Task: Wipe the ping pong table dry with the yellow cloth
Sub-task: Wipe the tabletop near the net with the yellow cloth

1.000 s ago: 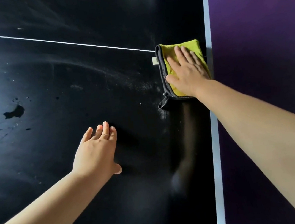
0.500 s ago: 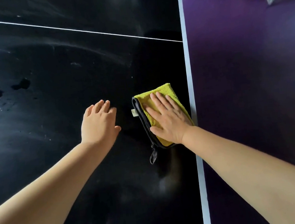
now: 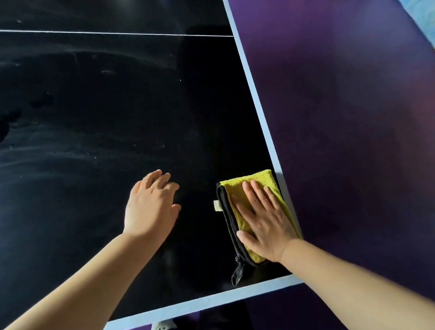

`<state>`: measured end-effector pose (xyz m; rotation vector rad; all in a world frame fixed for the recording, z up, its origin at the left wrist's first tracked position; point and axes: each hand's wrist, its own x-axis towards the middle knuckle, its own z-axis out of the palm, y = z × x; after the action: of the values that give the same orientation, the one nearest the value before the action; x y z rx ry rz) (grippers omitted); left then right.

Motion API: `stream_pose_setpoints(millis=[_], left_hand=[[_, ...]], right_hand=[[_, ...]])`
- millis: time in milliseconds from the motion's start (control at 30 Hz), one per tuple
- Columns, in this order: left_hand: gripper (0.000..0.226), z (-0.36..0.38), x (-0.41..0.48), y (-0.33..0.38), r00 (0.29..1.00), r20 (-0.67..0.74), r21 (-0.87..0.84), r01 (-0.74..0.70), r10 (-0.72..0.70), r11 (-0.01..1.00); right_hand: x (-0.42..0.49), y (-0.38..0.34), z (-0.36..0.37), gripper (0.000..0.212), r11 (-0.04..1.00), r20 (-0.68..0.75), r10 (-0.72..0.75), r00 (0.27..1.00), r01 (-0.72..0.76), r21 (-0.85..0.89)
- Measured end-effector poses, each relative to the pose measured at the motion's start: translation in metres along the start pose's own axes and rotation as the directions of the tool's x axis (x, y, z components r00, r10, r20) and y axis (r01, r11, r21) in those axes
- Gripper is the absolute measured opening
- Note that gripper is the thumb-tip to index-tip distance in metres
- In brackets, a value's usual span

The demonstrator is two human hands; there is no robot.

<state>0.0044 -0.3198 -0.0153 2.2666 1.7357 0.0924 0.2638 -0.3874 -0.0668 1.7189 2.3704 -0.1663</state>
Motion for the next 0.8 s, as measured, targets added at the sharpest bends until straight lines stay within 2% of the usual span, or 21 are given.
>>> stream_pose_setpoints(millis=[167, 300, 367, 467, 600, 800], left_hand=[[0.043, -0.005, -0.036, -0.009, 1.0, 0.002, -0.028, -0.029, 0.029, 0.999], [0.043, -0.012, -0.047, -0.022, 0.999, 0.012, -0.05, -0.032, 0.033, 0.998], [0.043, -0.012, -0.047, -0.028, 0.999, 0.017, -0.048, -0.026, 0.027, 0.998], [0.044, -0.013, -0.037, -0.037, 1.0, 0.023, -0.029, -0.004, 0.005, 1.0], [0.051, -0.014, -0.006, -0.049, 0.998, 0.042, 0.014, 0.035, -0.036, 0.999], [0.064, -0.025, 0.065, -0.071, 0.989, 0.072, 0.076, 0.123, -0.128, 0.99]], right_hand=[[-0.051, -0.056, 0.005, 0.076, 0.956, 0.041, 0.286, 0.957, -0.288, 0.059], [-0.039, -0.105, -0.003, 0.078, 0.792, 0.101, 0.577, 0.811, -0.585, 0.172], [-0.022, -0.118, -0.008, 0.084, 0.704, 0.148, 0.668, 0.729, -0.684, 0.189], [0.013, -0.123, -0.014, 0.086, 0.598, 0.22, 0.737, 0.64, -0.768, 0.231], [0.079, -0.119, -0.026, 0.087, 0.486, 0.207, 0.81, 0.549, -0.825, 0.287], [0.179, -0.089, -0.04, 0.086, 0.5, 0.154, 0.816, 0.557, -0.815, 0.294]])
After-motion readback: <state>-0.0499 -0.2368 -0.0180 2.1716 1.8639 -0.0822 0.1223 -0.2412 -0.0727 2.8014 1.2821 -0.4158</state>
